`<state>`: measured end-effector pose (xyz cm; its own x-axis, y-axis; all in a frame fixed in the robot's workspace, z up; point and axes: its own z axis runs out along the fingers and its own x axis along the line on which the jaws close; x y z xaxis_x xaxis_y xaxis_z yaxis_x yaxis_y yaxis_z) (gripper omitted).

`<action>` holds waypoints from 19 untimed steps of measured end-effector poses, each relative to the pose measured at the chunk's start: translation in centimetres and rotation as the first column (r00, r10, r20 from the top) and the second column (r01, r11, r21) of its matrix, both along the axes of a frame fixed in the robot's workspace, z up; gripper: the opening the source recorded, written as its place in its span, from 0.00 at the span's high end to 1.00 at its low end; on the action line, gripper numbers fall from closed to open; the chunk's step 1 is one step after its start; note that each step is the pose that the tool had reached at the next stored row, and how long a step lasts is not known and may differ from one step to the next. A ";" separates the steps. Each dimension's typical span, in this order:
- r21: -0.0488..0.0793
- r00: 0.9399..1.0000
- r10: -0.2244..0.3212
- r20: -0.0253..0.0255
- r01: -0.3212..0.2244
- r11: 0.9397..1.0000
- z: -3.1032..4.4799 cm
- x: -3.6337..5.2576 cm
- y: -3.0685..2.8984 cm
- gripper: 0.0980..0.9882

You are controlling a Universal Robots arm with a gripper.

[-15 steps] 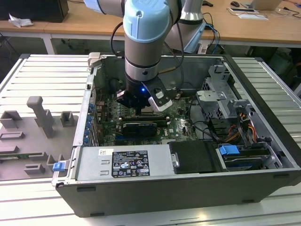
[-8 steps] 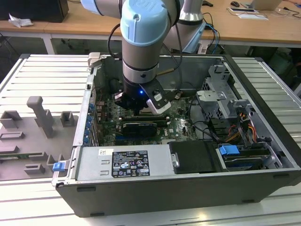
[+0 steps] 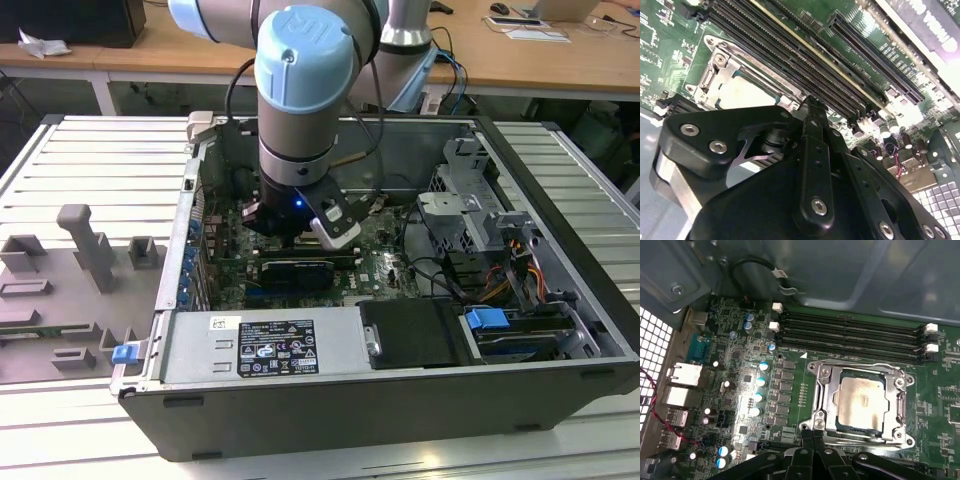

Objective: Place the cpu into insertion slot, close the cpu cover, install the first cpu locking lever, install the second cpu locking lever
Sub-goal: 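Install the second cpu locking lever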

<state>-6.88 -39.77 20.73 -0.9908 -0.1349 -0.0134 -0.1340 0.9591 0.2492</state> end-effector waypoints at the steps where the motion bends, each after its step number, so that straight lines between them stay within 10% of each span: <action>1: 0.000 1.000 0.004 0.000 -0.004 1.000 -0.09 -0.05 -0.03 0.99; 19: 0.020 0.999 0.048 0.001 -0.048 0.999 -0.91 -0.40 0.37 0.99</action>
<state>-7.28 -39.41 19.83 -0.9831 -0.1824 -0.0172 -0.1803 0.9464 0.2679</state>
